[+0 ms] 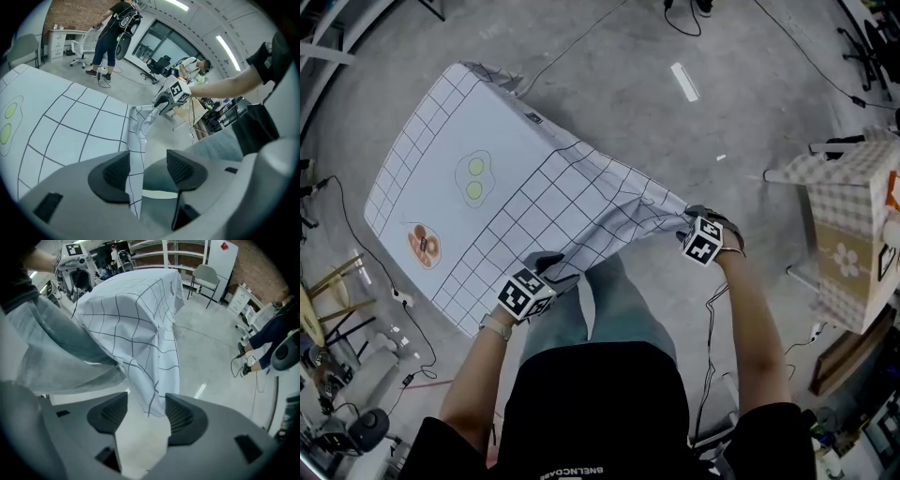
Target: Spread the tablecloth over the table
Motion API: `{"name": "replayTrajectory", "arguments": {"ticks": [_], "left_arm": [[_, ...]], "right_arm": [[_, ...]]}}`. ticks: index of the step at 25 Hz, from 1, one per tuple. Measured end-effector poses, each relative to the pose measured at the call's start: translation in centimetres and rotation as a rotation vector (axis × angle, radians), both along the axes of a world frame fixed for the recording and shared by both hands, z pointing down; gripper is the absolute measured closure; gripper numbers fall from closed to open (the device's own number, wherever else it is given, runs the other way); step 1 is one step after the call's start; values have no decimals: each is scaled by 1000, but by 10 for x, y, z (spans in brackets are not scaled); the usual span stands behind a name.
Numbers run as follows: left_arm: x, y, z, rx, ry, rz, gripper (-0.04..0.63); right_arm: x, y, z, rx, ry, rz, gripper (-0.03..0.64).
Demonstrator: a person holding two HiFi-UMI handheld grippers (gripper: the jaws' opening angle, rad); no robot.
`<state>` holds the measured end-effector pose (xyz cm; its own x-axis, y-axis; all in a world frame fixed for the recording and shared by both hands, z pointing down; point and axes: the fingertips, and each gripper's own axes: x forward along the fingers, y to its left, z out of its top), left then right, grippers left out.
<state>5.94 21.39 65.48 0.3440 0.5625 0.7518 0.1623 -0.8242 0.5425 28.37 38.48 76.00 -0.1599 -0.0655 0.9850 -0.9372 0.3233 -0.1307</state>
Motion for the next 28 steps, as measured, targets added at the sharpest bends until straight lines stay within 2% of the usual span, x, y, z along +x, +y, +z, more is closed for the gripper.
{"name": "replayTrajectory", "arguments": {"ticks": [1,2,6,9,12,15,18,20,22,28], "left_arm": [[-1,1,1,3,-4,7,351],[-2,1,2,6,-8,12,351],[-11,1,6,11,-20,13,351],[-17,-1,7,12,-26,-9,351],[-22,-3,6,20,-27,-33,351],[-31,-6,3,32,-24,-55,351],[-43,-12,-1,43,-24,-88,351],[-52,-15,-3,49,-31,-129,351],[-62,-20,-5,60,-42,-170,351],[-87,-33,-12,106,-56,-259,351]], "right_arm": [[-3,-3,-2,9,-20,11,353],[-3,-4,-5,10,-41,29,337],[8,1,-16,-18,-57,97,336],[5,-10,-16,18,-71,128,336],[-12,-29,-11,44,-82,103,336],[-31,-58,-10,111,-80,92,336],[-36,-100,-18,236,-46,127,336],[-22,-129,-18,293,-15,192,336],[-1,-151,-9,307,-3,285,336],[55,-192,41,262,21,496,337]]}}
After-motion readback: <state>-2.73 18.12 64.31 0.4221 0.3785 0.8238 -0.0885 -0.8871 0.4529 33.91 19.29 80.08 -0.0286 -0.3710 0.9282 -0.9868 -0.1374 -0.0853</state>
